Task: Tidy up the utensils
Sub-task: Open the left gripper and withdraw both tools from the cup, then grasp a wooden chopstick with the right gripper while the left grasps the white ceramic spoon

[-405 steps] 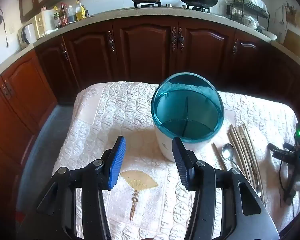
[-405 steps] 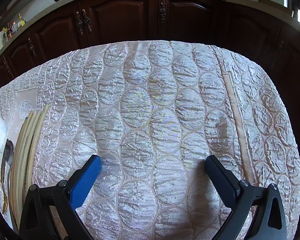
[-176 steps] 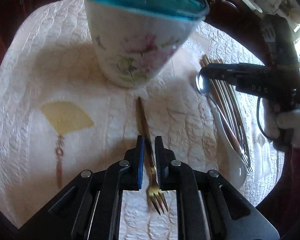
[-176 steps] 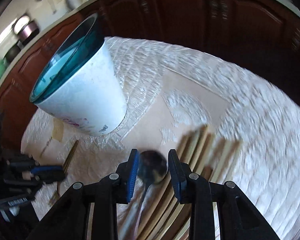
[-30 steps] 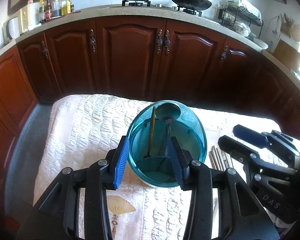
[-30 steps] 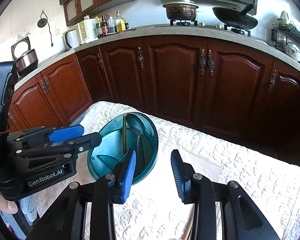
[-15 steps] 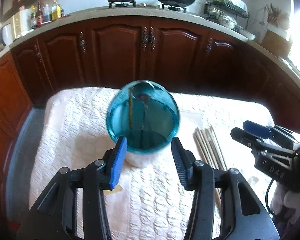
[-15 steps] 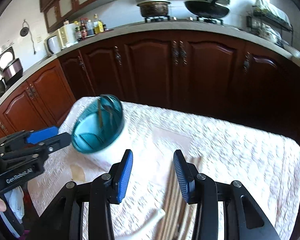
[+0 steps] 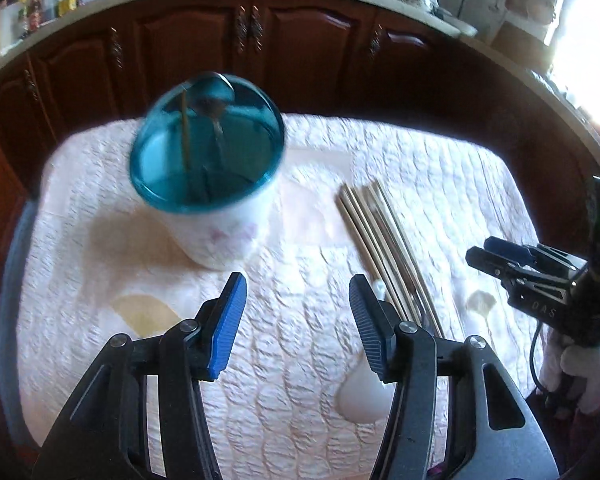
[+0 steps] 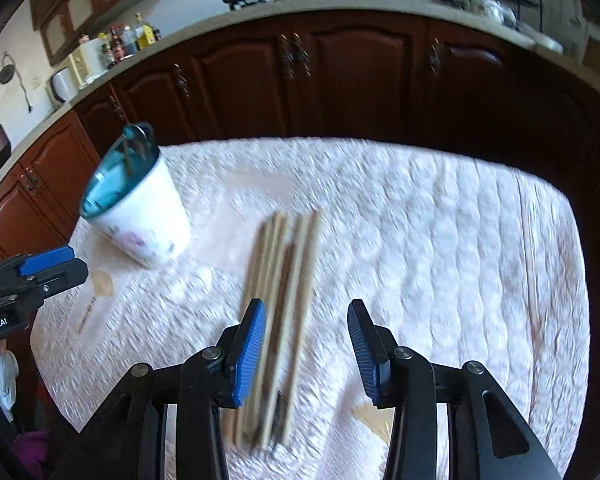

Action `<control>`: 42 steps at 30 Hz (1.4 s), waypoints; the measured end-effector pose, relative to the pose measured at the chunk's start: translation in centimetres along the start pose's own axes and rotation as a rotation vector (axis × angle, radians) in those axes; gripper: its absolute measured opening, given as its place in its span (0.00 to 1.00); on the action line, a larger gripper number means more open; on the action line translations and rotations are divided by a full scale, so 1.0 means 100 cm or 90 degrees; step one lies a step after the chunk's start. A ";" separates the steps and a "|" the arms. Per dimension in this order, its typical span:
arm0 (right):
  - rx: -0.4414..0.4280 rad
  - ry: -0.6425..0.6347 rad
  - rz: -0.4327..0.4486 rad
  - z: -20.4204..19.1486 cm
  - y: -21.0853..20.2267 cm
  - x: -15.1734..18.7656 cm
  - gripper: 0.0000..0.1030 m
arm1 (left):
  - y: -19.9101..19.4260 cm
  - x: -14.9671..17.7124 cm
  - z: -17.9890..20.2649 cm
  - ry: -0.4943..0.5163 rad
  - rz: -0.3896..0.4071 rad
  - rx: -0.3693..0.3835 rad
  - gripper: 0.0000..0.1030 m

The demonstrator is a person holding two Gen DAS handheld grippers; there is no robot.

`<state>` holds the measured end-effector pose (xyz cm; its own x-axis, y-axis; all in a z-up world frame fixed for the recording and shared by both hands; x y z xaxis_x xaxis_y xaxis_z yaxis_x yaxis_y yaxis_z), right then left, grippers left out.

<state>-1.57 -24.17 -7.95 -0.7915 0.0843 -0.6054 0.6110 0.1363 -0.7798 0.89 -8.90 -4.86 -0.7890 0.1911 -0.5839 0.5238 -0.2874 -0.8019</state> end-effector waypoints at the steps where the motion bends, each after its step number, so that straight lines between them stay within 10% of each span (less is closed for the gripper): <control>1: -0.002 0.011 -0.009 0.006 0.003 0.005 0.40 | 0.003 0.002 0.003 0.005 -0.007 0.004 0.51; 13: -0.056 0.061 -0.070 0.022 0.039 0.021 0.39 | 0.041 0.016 0.035 0.065 -0.073 0.071 0.51; 27: -0.074 0.072 -0.096 0.024 0.106 -0.045 0.31 | 0.069 0.017 0.043 0.076 -0.101 0.094 0.51; 42: -0.079 0.070 -0.136 0.057 0.130 -0.054 0.06 | 0.110 0.014 0.063 0.141 -0.160 0.148 0.51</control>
<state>10.73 -28.50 -15.69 -0.9036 0.1458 -0.4027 0.4281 0.2813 -0.8588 3.57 -17.68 -13.72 -0.7820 0.4721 -0.4069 0.2174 -0.4053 -0.8880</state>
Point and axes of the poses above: each gripper's, at about its wrist camera, not at the fingertips, and y roughly the way its jaws point, z to its right, x to its underside, the point moved 4 cm from there along y, roughly the way its jaws point, and after that the axes turned 1 degree about z, right-handed, at the moved point
